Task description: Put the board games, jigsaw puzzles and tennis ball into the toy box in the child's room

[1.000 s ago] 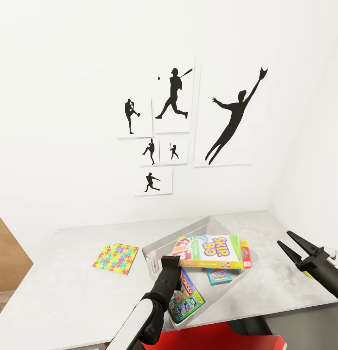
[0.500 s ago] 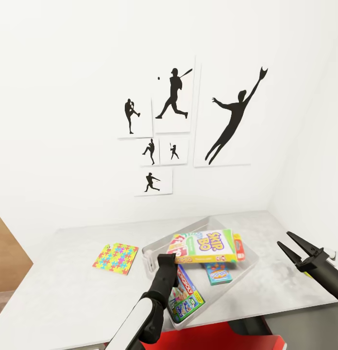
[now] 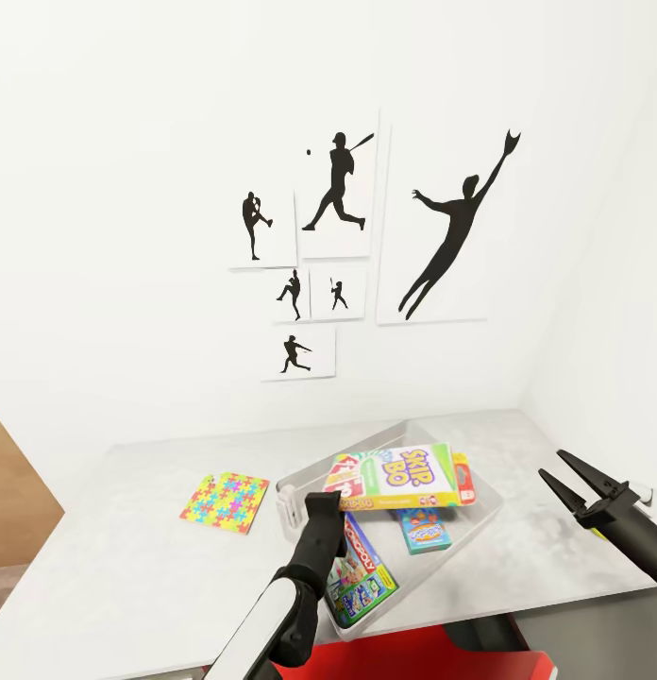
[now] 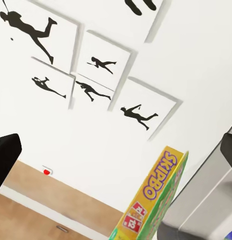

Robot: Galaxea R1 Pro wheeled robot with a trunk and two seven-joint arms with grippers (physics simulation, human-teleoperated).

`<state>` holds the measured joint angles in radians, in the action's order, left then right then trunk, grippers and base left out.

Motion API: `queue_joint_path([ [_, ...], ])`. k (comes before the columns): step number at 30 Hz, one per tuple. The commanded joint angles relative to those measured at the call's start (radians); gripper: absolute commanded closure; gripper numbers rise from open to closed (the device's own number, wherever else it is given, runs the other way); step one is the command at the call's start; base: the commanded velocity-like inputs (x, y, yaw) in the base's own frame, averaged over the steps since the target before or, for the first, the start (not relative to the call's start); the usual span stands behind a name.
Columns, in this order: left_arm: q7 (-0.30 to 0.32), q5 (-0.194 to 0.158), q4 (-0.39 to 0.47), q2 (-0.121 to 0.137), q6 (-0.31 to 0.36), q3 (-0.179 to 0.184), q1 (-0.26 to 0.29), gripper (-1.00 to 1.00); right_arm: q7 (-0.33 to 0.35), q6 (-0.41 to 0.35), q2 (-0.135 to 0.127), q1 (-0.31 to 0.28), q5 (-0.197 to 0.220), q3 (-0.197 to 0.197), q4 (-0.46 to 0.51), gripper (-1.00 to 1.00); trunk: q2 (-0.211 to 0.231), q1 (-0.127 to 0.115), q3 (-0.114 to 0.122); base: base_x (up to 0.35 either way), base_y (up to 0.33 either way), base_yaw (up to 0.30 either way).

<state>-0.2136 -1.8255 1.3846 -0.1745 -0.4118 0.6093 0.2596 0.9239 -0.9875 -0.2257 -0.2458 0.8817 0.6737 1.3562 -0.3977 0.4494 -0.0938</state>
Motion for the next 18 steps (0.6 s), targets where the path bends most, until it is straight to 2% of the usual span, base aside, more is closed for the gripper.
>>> queue_joint_path([
  [1, -0.002, -0.003, 0.001, 0.000, -0.007, 0.001, 0.001, 1.00, 0.004, -0.004, 0.000, -0.001, -0.002, 0.001, 0.000, -1.00, -0.002, 0.001, -0.002, 0.000, 0.000, 0.000],
  [8, 0.007, -0.002, 0.001, 0.000, -0.010, 0.003, 0.000, 1.00, 0.004, -0.003, 0.000, -0.001, -0.003, 0.001, 0.000, -1.00, -0.002, 0.001, -0.002, 0.000, 0.000, 0.000],
  [11, 0.028, 0.004, 0.005, 0.000, -0.013, 0.004, -0.019, 1.00, 0.004, -0.003, 0.000, -0.001, -0.003, 0.001, 0.000, -1.00, -0.002, 0.001, -0.002, 0.000, 0.000, 0.000],
  [18, 0.033, 0.008, 0.013, 0.000, -0.017, 0.024, -0.032, 1.00, 0.004, -0.003, 0.000, -0.001, -0.003, 0.001, 0.000, -1.00, -0.002, 0.001, -0.002, 0.000, 0.000, 0.000],
])
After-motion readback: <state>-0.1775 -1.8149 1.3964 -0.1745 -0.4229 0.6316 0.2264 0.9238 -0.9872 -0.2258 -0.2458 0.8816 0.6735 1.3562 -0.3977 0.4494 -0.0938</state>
